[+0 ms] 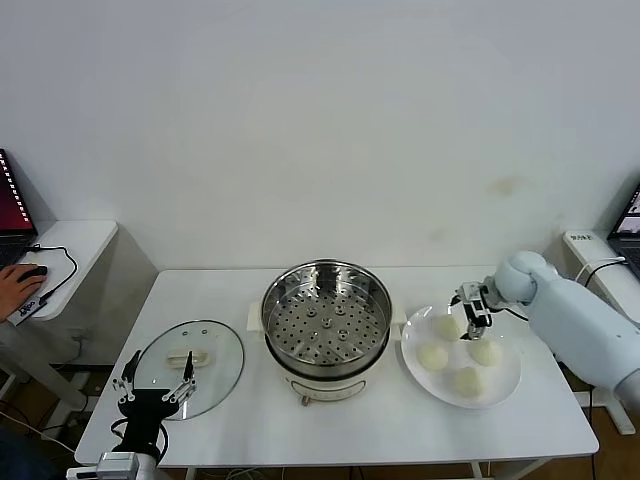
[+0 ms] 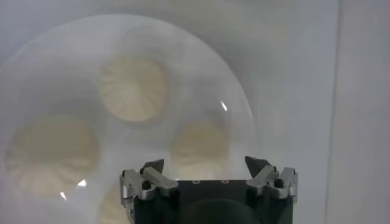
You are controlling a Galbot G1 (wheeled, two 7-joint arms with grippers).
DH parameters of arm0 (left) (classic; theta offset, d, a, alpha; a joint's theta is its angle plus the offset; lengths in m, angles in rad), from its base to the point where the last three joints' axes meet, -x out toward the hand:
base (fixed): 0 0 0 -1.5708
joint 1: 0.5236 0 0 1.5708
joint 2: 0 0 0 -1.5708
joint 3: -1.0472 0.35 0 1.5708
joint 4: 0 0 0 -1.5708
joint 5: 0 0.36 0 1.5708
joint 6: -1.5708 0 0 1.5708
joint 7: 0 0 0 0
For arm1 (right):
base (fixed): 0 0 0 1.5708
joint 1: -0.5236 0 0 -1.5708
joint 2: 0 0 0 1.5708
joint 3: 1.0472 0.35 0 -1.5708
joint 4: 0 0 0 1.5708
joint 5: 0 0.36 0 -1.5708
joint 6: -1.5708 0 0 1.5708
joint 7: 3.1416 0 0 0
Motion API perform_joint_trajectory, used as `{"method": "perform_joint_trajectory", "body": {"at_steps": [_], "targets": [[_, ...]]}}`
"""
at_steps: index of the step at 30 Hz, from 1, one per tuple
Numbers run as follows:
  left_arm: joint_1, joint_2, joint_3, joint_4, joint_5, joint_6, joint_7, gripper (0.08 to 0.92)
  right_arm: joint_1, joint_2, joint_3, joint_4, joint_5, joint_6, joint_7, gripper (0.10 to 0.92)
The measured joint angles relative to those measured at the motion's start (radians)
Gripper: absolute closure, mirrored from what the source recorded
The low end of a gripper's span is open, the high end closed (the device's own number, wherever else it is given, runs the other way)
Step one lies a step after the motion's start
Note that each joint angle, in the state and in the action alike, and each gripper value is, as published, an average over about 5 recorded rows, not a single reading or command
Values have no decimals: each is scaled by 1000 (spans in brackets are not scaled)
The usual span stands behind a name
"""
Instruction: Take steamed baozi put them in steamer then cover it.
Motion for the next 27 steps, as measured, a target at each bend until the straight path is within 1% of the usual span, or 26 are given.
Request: {"method": "perform_joint_trajectory", "body": {"at_steps": [3,10,18,23,27], "targets": [[1,1,-4,-3,2,0,1,177,1,18,-2,-27,-11,-1,3,241],[3,-2,-6,-4,6,-2,1,177,8,47,-7,-74,-29,-2,8,352],[5,-4,-6,-12,10,-3,2,177,11,64,-9,-93,-31,-5,6,423],[8,-6,-4,-16,12,-4,2,177,16,65,-10,-94,-29,-7,3,507],[9,-6,-3,-20,13,-4,2,177,27,56,-18,-83,-19,-12,-5,517]]}}
